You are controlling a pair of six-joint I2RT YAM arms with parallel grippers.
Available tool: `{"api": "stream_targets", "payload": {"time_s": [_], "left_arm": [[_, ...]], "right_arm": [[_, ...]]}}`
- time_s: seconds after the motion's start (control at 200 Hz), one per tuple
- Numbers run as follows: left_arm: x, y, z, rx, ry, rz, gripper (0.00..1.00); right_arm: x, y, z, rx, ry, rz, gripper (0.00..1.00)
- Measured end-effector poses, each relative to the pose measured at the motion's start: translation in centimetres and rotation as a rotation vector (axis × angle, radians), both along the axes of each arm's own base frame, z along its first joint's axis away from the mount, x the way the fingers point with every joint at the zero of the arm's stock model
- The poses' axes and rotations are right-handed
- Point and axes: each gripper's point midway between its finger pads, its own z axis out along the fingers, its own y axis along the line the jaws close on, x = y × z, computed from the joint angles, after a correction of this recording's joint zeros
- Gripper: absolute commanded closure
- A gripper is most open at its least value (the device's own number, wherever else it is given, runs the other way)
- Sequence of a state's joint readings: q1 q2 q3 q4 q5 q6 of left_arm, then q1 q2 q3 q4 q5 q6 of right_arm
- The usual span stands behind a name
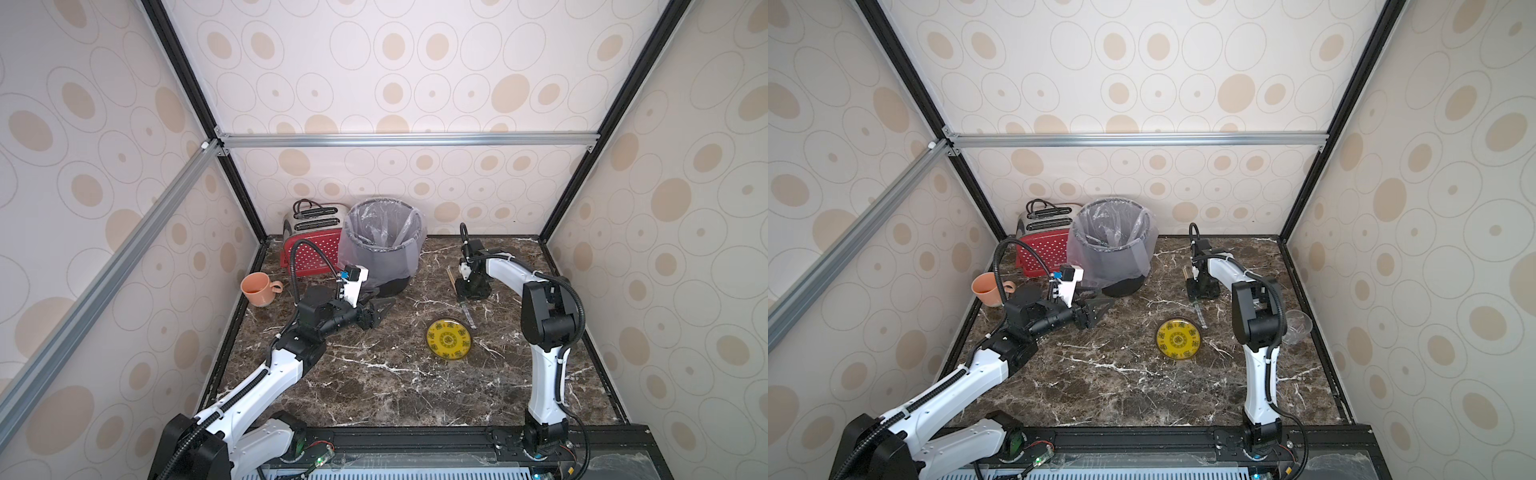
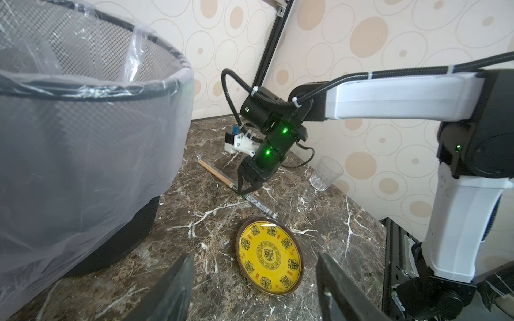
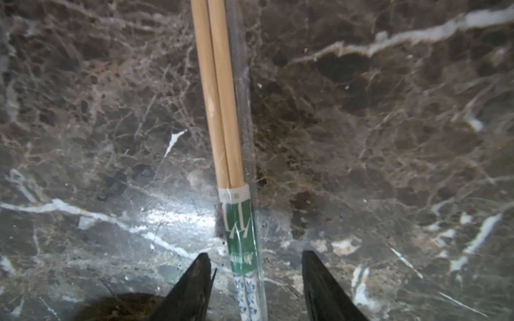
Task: Remove the packaging of disposable chopsticks
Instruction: Pick up the disposable chopsticks from the center of the board.
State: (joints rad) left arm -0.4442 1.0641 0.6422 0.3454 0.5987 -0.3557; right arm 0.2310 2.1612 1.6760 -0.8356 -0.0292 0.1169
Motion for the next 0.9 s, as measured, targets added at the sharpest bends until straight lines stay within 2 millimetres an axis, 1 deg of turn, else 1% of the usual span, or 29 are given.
{"api": "stream_targets", "payload": {"time_s": [0.1,0.145,0.23,0.315,0.391,0.571,0.716,0.896], "left_arm": [[-0.2,-0.3,0.6,-0.015,-0.024,-0.020,0.31],[-0.2,-0.3,0.8,-0.020,-0.034,-0.025,0.31],[-0.1,-0.4,0.9,-0.023,-0.039,-0.029,0.31],[0.0,-0.5,0.7,-0.022,-0.036,-0.029,0.31],[0.1,-0.6,0.5,-0.019,-0.031,-0.029,0.31],[0.5,-0.7,-0.4,-0.008,-0.009,-0.028,0.30],[0.8,-0.8,-1.0,0.001,0.003,-0.025,0.30],[1.0,-0.8,-1.4,0.007,0.012,-0.021,0.30]], "right_arm": [[-0.1,0.1,-0.8,-0.018,0.021,0.009,0.54],[0.0,0.2,-0.7,-0.023,0.016,0.011,0.56],[-0.1,0.3,-0.8,-0.040,0.019,0.018,0.59],[0.0,0.3,-0.9,-0.058,0.019,0.019,0.66],[0.0,0.4,-1.0,-0.069,0.021,0.024,0.75],[0.1,0.6,-1.0,-0.093,0.013,0.019,1.00],[0.3,0.5,-0.9,-0.094,0.000,0.019,1.00],[0.0,0.5,-0.7,-0.074,-0.045,0.012,1.00]]}}
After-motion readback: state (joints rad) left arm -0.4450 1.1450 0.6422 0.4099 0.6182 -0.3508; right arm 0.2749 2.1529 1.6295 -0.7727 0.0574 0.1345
